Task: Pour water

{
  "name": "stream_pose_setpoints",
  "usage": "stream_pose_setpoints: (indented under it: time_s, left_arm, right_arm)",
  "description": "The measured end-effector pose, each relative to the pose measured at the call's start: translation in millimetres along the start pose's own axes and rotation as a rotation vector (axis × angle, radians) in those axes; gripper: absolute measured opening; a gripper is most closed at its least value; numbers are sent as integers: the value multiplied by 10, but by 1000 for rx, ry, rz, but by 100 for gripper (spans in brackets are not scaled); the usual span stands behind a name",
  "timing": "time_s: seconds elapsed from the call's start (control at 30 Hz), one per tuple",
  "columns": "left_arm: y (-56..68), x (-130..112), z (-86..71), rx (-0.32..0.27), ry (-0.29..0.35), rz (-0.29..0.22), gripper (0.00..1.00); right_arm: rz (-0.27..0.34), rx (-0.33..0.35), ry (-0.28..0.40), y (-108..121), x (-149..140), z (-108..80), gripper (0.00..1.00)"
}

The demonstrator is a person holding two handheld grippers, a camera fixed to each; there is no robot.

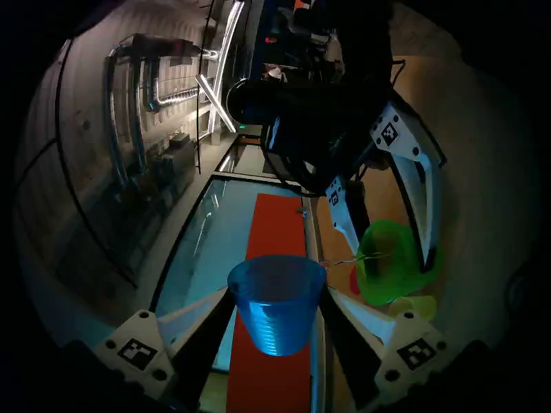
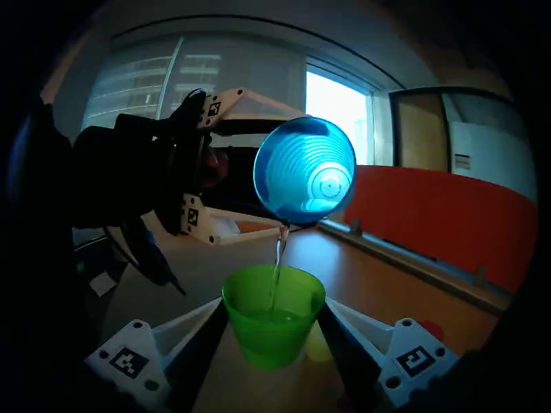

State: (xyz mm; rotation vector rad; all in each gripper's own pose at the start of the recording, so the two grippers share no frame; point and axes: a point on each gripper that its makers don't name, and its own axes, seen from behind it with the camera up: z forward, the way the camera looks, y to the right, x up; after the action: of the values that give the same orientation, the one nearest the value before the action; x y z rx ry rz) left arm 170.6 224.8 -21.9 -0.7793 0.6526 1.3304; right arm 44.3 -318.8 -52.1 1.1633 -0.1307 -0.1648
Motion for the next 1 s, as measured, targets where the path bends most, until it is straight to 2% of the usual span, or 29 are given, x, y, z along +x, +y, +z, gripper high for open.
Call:
stream_pose_setpoints:
  time_s: [1.0]
  left_arm:
    - [0, 4, 34, 2, 0, 45, 84]
  right_arm:
    - [-3, 0, -1, 13, -3, -14, 89]
